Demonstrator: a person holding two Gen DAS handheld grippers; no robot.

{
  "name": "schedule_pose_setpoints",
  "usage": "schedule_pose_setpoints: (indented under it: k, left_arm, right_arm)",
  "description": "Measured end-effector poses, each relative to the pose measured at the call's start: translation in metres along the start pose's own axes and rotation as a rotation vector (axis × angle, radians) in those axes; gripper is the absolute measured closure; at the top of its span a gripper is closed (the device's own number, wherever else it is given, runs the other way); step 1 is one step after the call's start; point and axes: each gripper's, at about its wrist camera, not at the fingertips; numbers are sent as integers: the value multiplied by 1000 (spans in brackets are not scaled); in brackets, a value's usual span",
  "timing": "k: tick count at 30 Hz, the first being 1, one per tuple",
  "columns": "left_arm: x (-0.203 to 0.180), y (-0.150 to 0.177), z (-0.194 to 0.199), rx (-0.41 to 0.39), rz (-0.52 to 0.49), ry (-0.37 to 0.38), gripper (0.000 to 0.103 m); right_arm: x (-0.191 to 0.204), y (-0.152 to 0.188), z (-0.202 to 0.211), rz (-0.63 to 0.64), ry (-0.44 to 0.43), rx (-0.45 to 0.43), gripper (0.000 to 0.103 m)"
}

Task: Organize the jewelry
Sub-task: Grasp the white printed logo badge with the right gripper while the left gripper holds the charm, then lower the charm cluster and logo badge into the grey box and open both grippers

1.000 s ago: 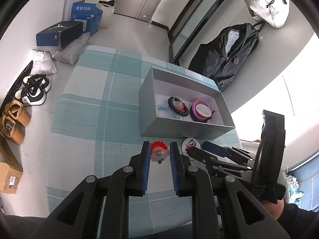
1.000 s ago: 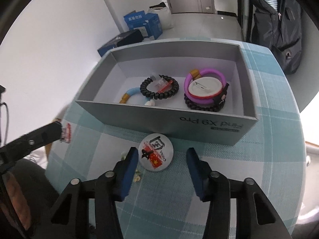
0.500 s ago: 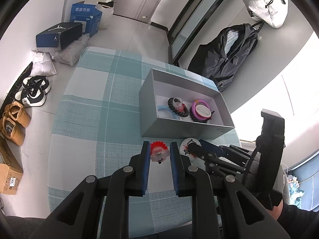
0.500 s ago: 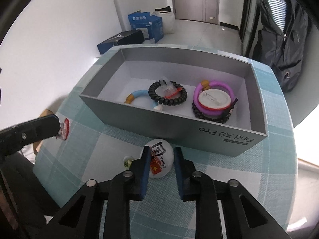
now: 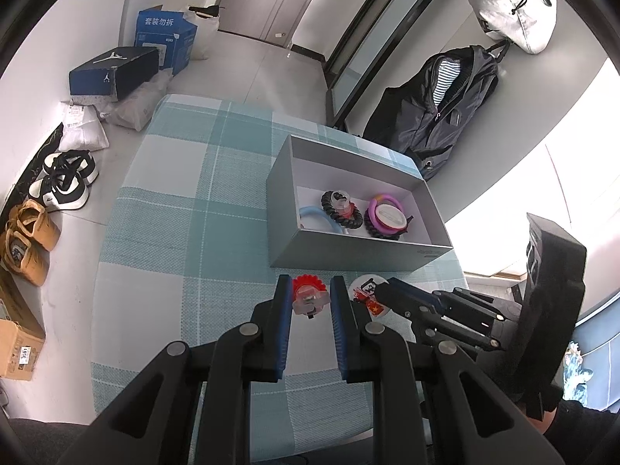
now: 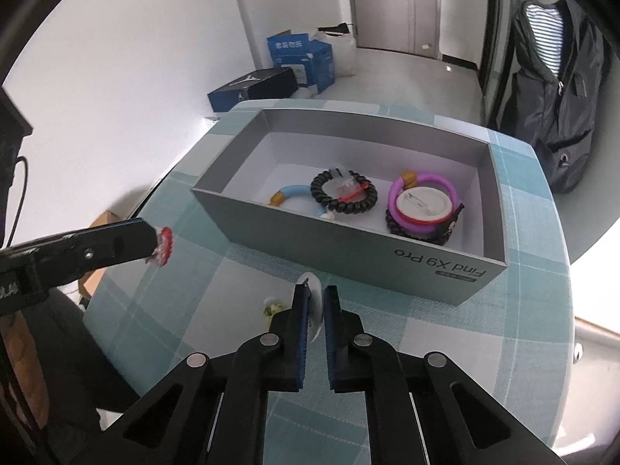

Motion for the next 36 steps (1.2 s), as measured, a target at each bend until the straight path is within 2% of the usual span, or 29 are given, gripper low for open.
schedule_pose_setpoints:
  k: [4, 8, 20, 28, 36]
  left_arm:
    - [-1, 0, 2, -3, -4, 2, 88]
    - [-1, 0, 3, -5, -7, 3, 88]
    - [-19, -10, 5, -21, -45, 16, 88]
    - [-40, -30, 3, -31, -78, 19, 88]
    - [-60, -52, -10, -31, -108, 20, 88]
  right_arm:
    - [2, -2, 1, 1, -7, -6, 98]
    - [-5, -3, 8, -45, -49, -25, 99]
    - [-13, -10, 56, -103, -107, -127, 99]
    - [-25, -32, 87, -117, -132, -209, 99]
    - [-39, -54, 95, -113, -149, -241, 99]
Point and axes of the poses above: each gripper's, at about its wrist camera, not at the fingertips, and z roughly against the way its jaws point, x to its left, y to its underside, and after that the axes turned 9 degrees about -y, right-handed
